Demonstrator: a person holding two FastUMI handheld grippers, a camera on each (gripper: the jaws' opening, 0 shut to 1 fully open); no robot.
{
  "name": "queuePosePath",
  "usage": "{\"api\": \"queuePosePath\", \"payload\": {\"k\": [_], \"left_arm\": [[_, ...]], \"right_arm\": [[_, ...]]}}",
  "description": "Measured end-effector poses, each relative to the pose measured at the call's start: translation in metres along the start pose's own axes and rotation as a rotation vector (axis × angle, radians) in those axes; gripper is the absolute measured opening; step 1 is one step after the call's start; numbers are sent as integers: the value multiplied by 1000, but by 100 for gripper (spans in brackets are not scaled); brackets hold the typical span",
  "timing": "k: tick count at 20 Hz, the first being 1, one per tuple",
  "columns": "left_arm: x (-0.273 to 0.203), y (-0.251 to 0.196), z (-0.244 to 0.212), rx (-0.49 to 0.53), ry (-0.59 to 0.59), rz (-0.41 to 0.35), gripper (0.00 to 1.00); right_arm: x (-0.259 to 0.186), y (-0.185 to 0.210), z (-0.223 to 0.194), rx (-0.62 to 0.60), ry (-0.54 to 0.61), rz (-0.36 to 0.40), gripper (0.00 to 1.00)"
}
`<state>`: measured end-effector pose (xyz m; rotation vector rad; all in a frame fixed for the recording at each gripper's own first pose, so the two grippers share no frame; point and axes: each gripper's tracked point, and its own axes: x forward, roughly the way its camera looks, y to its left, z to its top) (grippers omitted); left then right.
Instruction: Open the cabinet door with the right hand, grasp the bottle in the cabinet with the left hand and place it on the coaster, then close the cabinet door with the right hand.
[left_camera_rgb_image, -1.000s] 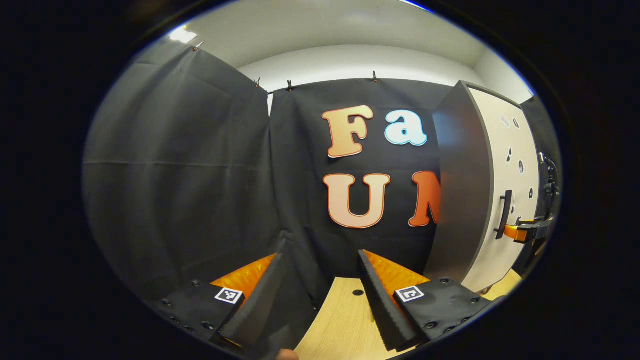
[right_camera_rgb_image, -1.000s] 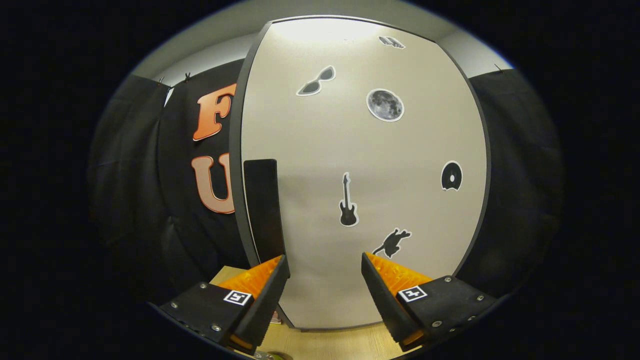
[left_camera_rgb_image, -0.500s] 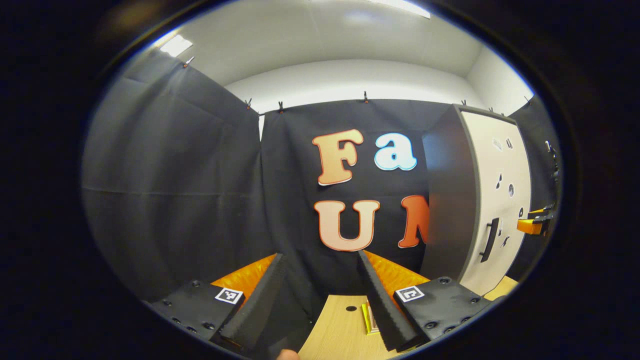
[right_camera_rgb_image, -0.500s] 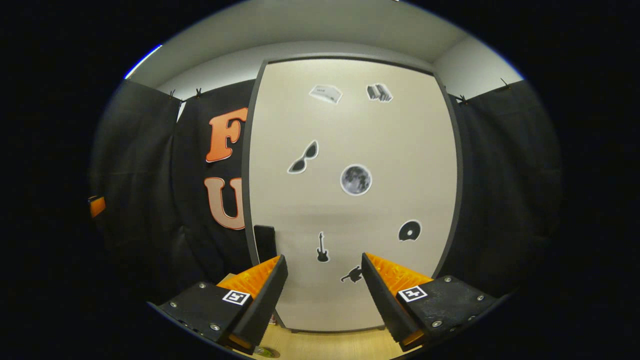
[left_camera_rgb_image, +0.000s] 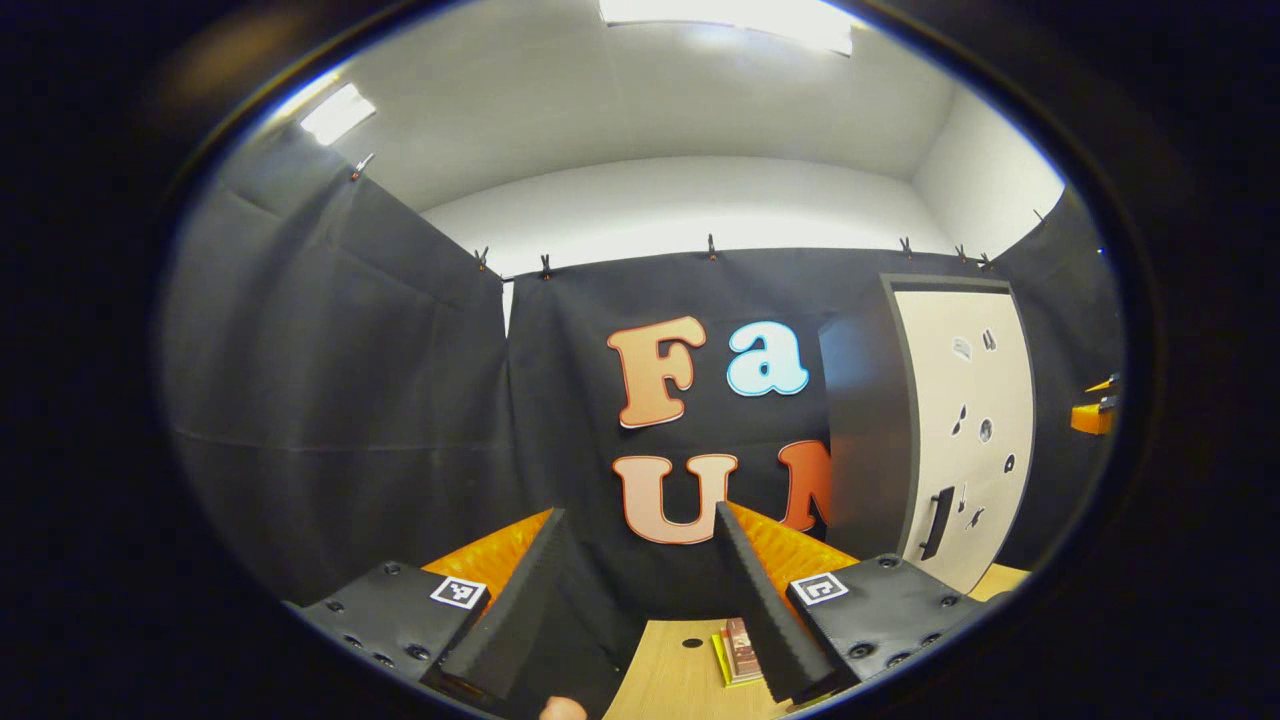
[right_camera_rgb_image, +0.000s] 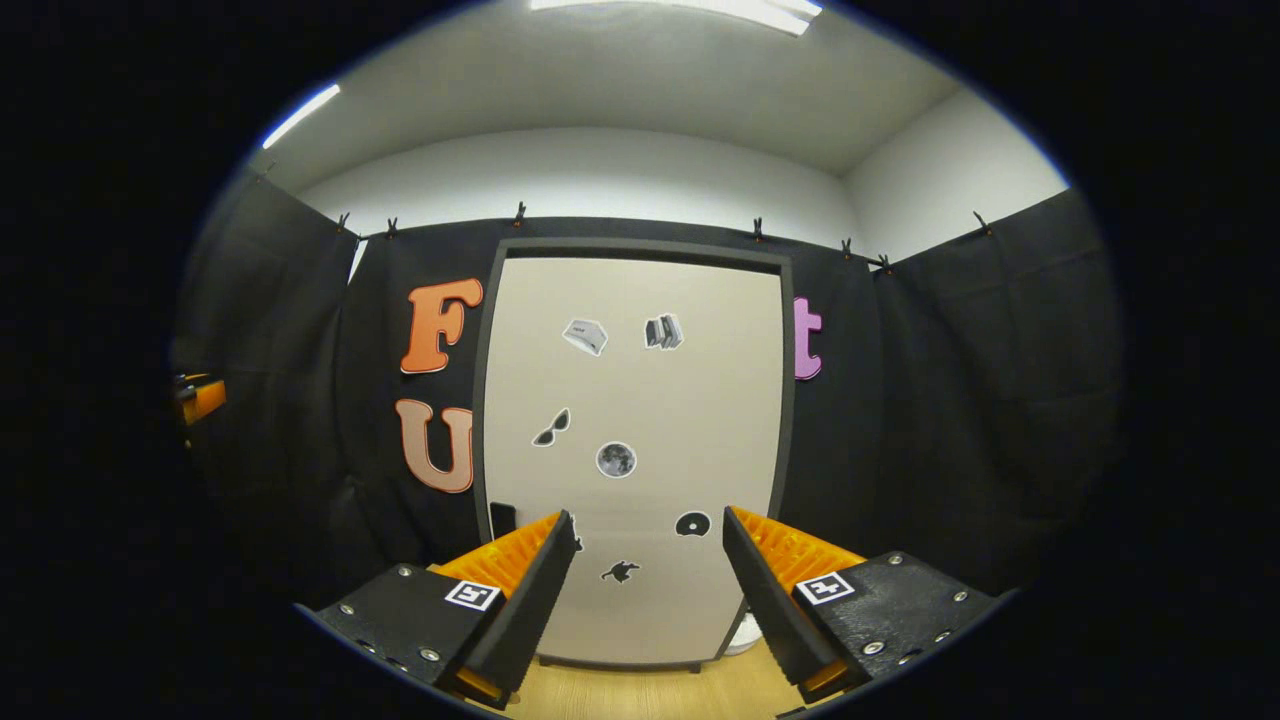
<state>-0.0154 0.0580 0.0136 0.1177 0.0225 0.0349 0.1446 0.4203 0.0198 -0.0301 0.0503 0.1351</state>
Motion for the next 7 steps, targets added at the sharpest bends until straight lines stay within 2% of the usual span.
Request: {"api": "queuePosePath", "payload": {"k": [7], "left_arm": [[-9,-3,-2,-63,21,-46,94]], "right_arm": [[-34,1,8,14,-18,3,92]]}}
